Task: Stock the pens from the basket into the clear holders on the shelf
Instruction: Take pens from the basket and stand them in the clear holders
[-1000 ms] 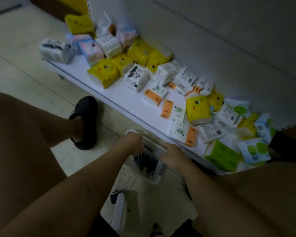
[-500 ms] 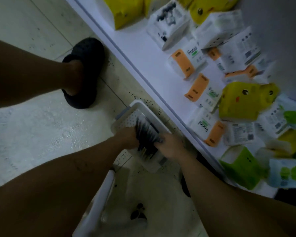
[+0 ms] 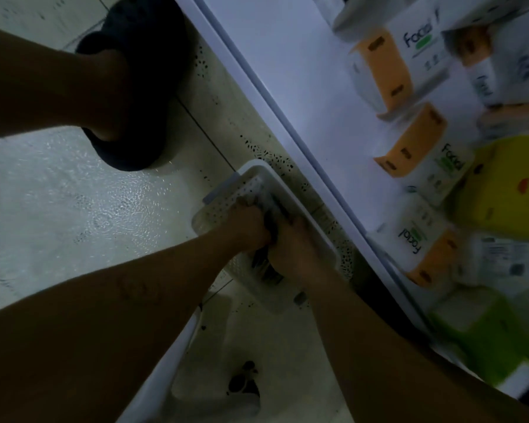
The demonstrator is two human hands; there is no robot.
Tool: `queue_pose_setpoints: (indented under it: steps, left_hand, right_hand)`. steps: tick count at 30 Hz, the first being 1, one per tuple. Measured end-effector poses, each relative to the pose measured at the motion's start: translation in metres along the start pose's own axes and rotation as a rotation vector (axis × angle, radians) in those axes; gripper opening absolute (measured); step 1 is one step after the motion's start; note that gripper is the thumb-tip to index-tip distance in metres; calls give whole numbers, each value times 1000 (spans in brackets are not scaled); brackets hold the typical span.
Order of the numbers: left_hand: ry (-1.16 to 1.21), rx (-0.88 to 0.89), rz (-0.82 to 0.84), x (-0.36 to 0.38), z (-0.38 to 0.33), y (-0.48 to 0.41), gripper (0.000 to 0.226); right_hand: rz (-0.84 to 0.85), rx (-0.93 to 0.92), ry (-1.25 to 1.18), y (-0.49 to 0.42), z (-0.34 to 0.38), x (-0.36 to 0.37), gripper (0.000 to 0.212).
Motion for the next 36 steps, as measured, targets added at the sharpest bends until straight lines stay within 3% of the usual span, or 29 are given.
queue_pose_setpoints:
  steps: [6,8,11,17,20,24,30,36]
  left_hand:
    - [97,71,-62,6,5,8,23]
    - [116,40,-52,4,6,9,25]
    - [40,-21,-79,-3,14,10,47]
    - [38,-41,-262,-11,22,17,29]
    - [124,-69,-301,-11,24,15,25]
    - [122,-168,-207,-13,33,11,26]
    - [77,-219,-282,-26,44,13,15]
    - [13,-306,-189,-20,46,7,42]
  right_hand:
    - [-36,136,-31,-2,-10,25,61]
    - [-58,185,-38,-3,-17,23,52]
    - [-130,183,-81,-2,-20,14,37]
    - [-206,127,-180,-4,-9,4,46]
    - [-238,78,-150,-9,2,4,39]
    - [-193,114,-159,-18,3,13,35]
    - [-111,177,-108,-23,-4,15,29]
    - [-31,196,-242,-20,-8,7,20]
Point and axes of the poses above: each hand's wrist, its own y-axis away from the middle knuckle, its own x-axis out of the palm, z = x × y, the point moved 8 cm from there along -y, towards the middle knuckle, and after that the axes turned 13 degrees about x, right-handed, at the moved point
